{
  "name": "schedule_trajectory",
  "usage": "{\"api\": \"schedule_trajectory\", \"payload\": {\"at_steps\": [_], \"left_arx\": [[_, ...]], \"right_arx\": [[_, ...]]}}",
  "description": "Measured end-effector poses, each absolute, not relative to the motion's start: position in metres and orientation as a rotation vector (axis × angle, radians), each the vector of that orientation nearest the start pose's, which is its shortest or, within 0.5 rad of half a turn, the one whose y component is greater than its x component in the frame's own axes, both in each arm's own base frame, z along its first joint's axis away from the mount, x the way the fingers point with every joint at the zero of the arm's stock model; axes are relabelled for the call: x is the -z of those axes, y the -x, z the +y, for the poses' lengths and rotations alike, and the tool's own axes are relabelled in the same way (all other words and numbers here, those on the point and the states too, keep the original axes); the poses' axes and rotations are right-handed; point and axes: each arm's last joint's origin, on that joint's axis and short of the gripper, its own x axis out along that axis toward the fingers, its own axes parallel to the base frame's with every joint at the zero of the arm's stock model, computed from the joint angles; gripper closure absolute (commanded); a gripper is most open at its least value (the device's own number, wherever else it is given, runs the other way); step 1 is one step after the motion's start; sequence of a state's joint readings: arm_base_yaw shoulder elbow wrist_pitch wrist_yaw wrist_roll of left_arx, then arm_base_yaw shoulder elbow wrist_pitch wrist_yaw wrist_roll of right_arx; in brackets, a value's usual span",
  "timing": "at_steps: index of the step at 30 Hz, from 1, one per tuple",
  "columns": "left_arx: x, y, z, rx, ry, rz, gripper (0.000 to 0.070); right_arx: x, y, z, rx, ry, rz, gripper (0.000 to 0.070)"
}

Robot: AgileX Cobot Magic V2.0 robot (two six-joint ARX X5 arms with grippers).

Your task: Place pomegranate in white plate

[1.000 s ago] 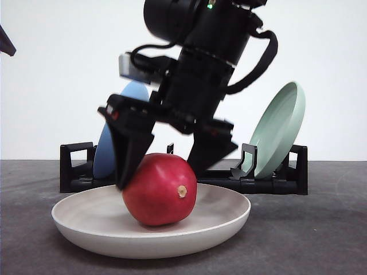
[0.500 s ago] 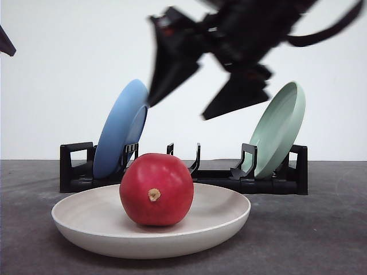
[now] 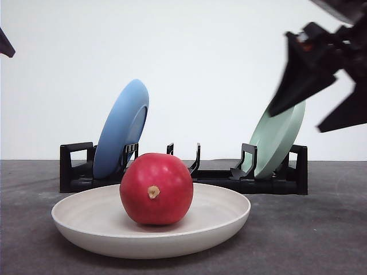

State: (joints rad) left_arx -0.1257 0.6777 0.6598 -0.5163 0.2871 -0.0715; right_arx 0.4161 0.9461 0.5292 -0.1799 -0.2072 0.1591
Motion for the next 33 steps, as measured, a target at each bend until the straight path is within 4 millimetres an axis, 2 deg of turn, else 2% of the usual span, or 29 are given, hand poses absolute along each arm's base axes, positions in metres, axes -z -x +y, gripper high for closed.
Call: {"api": "schedule_trajectory", "payload": {"at_steps": [5, 8, 10, 12, 13, 15, 33], "left_arx": [[-0.276, -0.140, -0.026, 0.383, 0.113, 0.551, 0.0265], [-0.276, -0.140, -0.026, 0.382, 0.117, 0.552, 0.0266], [-0.276, -0.140, -0.026, 0.380, 0.123, 0.555, 0.0302], [-0.276, -0.140, -0.026, 0.380, 0.124, 0.558, 0.0586], [-0.276, -0.140, -0.026, 0.380, 0.124, 0.559, 0.0681], [-0.275, -0.140, -0.026, 0.378, 0.130, 0.561, 0.0700], [-0.275, -0.138, -0.026, 0.376, 0.135, 0.575, 0.0700]], "right_arx": [[-0.219, -0.182, 0.060, -0.432, -0.121, 0.649, 0.0082], [-0.219, -0.184, 0.054, -0.402, -0.130, 0.646, 0.0081], [-0.218, -0.183, 0.054, -0.400, -0.131, 0.650, 0.0127], [-0.218, -0.183, 0.054, -0.398, -0.132, 0.662, 0.0489], [-0.217, -0.183, 0.054, -0.397, -0.131, 0.668, 0.0688], [-0.217, -0.182, 0.054, -0.396, -0.131, 0.675, 0.0673], [-0.217, -0.182, 0.054, -0.397, -0.131, 0.675, 0.0674]]}}
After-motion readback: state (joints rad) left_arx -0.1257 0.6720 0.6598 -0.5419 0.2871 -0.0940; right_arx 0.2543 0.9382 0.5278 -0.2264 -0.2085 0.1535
